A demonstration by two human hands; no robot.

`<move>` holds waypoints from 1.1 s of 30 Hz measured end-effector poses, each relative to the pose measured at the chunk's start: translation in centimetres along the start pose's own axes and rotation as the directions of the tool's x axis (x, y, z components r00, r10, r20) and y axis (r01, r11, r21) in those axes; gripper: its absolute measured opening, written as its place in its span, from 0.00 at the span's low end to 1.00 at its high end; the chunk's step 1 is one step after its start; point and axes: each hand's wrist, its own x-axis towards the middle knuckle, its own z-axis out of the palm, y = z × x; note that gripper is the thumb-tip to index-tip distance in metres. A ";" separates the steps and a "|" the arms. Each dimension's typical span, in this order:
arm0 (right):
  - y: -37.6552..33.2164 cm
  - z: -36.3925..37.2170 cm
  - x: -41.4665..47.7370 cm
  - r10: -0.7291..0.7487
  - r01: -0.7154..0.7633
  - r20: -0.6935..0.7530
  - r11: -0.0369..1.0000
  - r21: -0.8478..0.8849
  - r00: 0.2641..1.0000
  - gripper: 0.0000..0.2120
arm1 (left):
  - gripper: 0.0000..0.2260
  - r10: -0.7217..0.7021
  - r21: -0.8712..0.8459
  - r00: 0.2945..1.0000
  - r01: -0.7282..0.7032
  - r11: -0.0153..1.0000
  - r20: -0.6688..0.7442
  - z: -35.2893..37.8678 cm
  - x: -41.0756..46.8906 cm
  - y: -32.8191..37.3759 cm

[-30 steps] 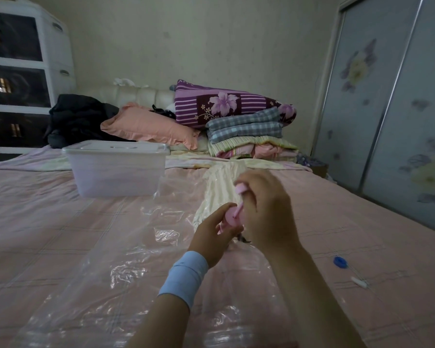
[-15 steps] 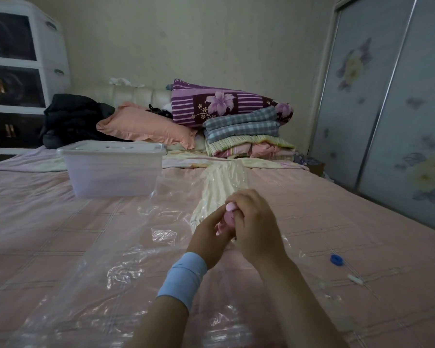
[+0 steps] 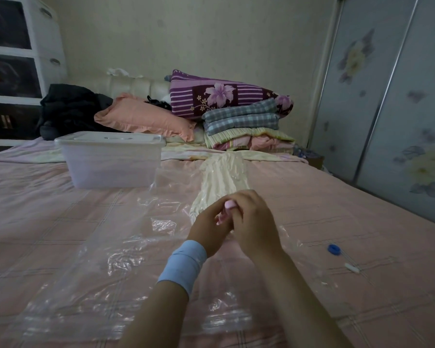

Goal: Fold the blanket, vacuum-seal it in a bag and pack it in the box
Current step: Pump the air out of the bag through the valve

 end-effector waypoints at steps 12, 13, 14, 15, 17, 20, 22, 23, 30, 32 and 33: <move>-3.4 -4.2 3.4 -0.209 0.203 -0.416 0.977 -0.059 0.885 0.11 | 0.19 0.004 0.069 1.000 -0.005 0.998 0.018 0.1 0.7 -1.0; -2.6 -3.3 2.8 -0.152 0.142 -0.332 0.988 -0.053 0.931 0.13 | 0.18 -0.003 0.061 1.000 0.002 0.998 0.018 0.2 0.7 -0.8; -1.8 -2.3 2.0 -0.087 0.081 -0.214 0.996 -0.037 0.973 0.16 | 0.16 -0.008 0.061 1.000 0.007 0.998 0.017 0.2 0.6 -0.7; -1.1 -1.3 1.2 -0.025 0.023 -0.092 1.000 -0.018 0.995 0.18 | 0.13 -0.007 0.058 1.000 0.006 0.998 0.015 0.3 0.5 -0.6; -0.2 -0.3 0.1 0.045 -0.046 0.057 0.999 0.004 0.997 0.20 | 0.10 -0.005 0.058 1.000 0.004 0.998 0.020 0.4 0.2 -0.5; -0.6 -1.3 1.0 -0.029 0.030 0.065 0.999 -0.026 0.997 0.14 | 0.12 -0.009 0.028 1.000 0.009 1.000 0.001 0.2 0.0 -0.3; -1.8 -2.9 2.2 -0.135 0.133 -0.045 0.990 -0.045 0.990 0.13 | 0.18 -0.011 0.029 1.000 0.011 1.000 -0.014 0.0 0.2 -0.3; -2.6 -3.9 2.8 -0.186 0.182 -0.117 0.982 -0.043 0.975 0.14 | 0.19 -0.003 0.039 1.000 0.003 0.999 -0.013 -0.1 0.4 -0.5; -2.2 -2.8 2.3 -0.190 0.169 -0.306 0.981 -0.096 0.933 0.15 | 0.17 0.008 0.041 1.000 -0.008 0.999 -0.002 0.0 0.5 -0.9; -0.9 -0.3 0.1 -0.048 0.041 -0.079 0.995 -0.092 0.996 0.19 | 0.12 0.001 0.018 1.000 -0.001 1.000 0.010 0.0 0.2 -0.6; -0.2 0.4 -0.6 0.000 -0.001 -0.010 0.996 -0.092 1.000 0.18 | 0.09 0.000 0.020 1.000 0.000 1.000 0.019 0.1 0.0 -0.5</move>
